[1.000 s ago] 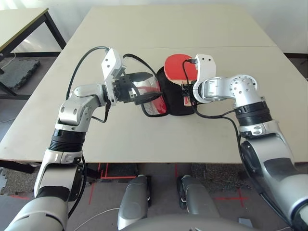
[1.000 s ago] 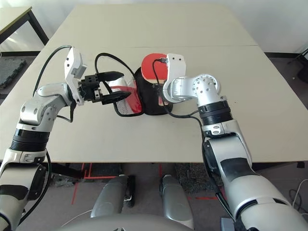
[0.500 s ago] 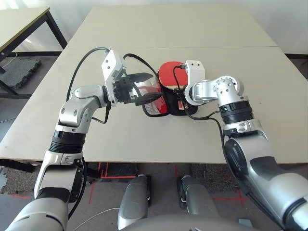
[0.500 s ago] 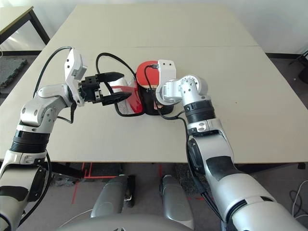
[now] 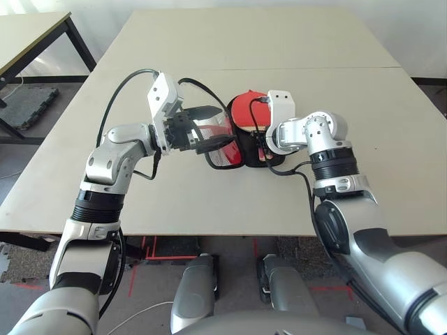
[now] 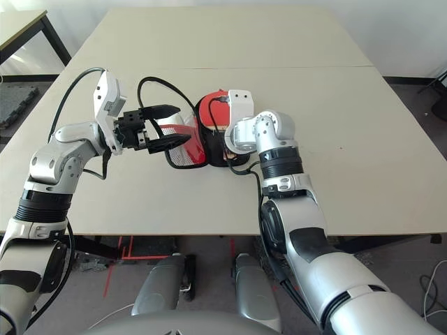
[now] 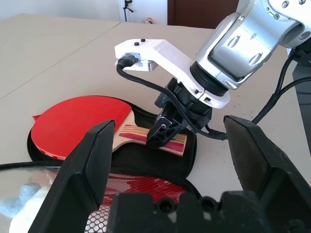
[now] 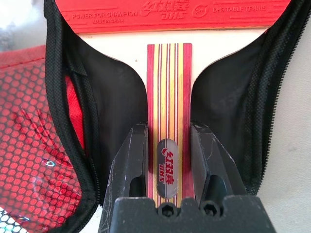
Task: Store the ping-pong paddle in its case and zip it.
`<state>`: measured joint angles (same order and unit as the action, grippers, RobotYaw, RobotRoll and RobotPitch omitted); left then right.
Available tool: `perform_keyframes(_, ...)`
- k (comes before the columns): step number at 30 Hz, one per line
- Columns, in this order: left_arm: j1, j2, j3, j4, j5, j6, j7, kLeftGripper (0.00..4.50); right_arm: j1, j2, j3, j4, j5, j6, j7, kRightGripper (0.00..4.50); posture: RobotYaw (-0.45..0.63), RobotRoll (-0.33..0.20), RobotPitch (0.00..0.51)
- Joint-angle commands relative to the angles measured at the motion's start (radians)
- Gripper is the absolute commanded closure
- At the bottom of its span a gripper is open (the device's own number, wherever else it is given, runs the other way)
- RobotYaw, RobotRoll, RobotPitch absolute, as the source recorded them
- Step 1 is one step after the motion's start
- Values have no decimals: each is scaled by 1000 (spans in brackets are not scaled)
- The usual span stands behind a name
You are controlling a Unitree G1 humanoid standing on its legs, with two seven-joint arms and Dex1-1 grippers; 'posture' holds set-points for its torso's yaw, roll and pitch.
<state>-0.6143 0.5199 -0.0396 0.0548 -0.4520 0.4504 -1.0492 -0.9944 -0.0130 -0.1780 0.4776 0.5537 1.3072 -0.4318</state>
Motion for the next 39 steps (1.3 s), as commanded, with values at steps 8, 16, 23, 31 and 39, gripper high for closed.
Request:
perform_keyframes(8,13,10,-1,-9,7,0,1,0,-35,29,-48,-3,-104,32,62,2189,69,0,102)
perform_keyframes(16,9,43,16,2,11,1,-3,0,6,-72,40,-250,-100,61,263,44,74,0,105)
perform_keyframes(23,25,142,42,25,18,8,-34,0,189,-378,168,-426,-114,-337,767,44,77,0,104)
perform_keyframes(31,65,226,-23,65,103,-38,-97,0,262,-577,218,-370,-207,-634,1064,44,76,0,101)
perform_keyframes(39,69,270,-52,133,174,-82,-144,0,288,-625,195,-347,-231,-740,1185,44,68,0,102)
